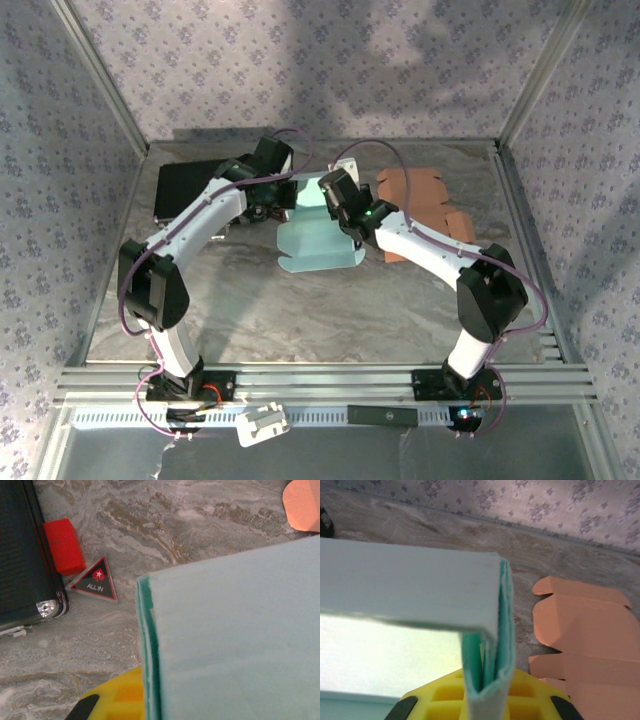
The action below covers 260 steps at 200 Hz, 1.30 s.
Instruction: Fold the paper box
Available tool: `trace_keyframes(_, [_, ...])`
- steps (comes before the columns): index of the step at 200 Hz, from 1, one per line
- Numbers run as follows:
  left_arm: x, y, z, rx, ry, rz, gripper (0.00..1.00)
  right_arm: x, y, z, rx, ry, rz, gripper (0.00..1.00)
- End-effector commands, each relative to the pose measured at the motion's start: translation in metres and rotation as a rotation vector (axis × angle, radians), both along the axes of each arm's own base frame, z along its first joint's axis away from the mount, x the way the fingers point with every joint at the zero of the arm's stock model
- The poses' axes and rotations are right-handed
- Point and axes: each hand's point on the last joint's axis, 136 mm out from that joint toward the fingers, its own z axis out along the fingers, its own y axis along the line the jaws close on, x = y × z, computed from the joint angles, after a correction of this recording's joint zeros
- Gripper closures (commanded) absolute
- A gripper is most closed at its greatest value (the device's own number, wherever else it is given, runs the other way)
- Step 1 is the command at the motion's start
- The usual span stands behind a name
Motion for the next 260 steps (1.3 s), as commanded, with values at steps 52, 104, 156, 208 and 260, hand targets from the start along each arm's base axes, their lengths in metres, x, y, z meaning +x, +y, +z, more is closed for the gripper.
trace_keyframes(52, [0.008, -0.008, 0.012, -0.074, -0.095, 0.021, 0.92, -0.010, 0.003, -0.012, -0.031, 0.085, -0.030, 1.00])
trace_keyframes(104, [0.008, -0.007, -0.025, -0.033, -0.107, 0.035, 0.88, -0.018, 0.009, -0.026, 0.028, 0.132, -0.020, 1.00])
trace_keyframes(156, [0.008, -0.004, -0.052, -0.011, -0.116, 0.058, 0.84, -0.020, 0.013, -0.033, 0.056, 0.168, -0.020, 1.00])
trace_keyframes(208, [0.007, 0.002, -0.055, 0.035, -0.141, 0.102, 1.00, -0.021, 0.012, -0.035, 0.055, 0.178, -0.027, 1.00])
trace_keyframes(260, [0.002, 0.020, -0.055, 0.211, -0.174, 0.226, 1.00, -0.023, 0.013, -0.037, 0.056, 0.191, -0.047, 1.00])
